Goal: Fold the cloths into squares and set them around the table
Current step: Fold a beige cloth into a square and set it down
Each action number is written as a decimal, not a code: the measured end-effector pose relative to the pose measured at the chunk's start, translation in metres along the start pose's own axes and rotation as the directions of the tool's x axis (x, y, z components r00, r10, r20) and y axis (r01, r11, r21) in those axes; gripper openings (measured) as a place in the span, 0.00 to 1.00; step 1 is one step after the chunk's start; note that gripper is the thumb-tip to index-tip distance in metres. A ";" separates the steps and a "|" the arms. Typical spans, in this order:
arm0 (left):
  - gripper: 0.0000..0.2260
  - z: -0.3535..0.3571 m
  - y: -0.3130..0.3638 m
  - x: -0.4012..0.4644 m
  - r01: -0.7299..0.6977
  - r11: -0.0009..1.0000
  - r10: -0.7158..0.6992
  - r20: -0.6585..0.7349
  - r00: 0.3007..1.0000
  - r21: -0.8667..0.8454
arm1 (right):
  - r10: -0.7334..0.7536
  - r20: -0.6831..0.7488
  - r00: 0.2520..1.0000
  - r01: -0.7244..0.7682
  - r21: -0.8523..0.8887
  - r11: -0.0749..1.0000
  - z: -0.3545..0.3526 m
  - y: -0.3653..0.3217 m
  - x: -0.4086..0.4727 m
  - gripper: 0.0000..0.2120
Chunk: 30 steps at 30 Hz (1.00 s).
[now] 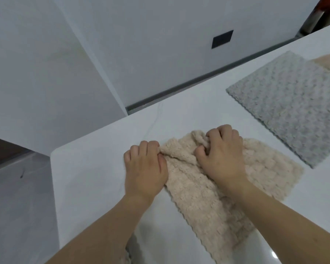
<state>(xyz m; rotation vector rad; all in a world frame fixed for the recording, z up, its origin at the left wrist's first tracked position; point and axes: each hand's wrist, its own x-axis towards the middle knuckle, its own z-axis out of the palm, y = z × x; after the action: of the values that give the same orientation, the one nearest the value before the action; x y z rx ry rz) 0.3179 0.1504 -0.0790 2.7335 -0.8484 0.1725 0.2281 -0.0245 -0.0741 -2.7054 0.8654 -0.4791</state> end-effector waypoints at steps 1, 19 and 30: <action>0.11 0.000 0.001 0.001 -0.001 1.000 0.001 -0.003 1.000 -0.002 | 0.005 0.012 1.000 -0.005 0.019 1.000 0.000 0.000 0.003 0.09; 0.06 -0.012 0.006 0.019 0.129 0.985 -0.105 0.189 0.976 -0.117 | 0.251 -0.023 0.968 -0.175 0.655 0.735 -0.049 0.020 -0.029 0.05; 0.03 -0.185 0.101 0.020 -0.229 0.706 0.089 -0.237 0.967 -0.670 | 0.281 -0.462 0.841 0.227 0.773 0.592 -0.228 0.019 0.003 0.11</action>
<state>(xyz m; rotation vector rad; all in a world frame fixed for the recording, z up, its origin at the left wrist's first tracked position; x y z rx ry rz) 0.2702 0.1138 0.1238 1.8992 -0.8721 0.1104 0.1331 -0.0745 0.1279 -1.6780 0.5666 -1.3210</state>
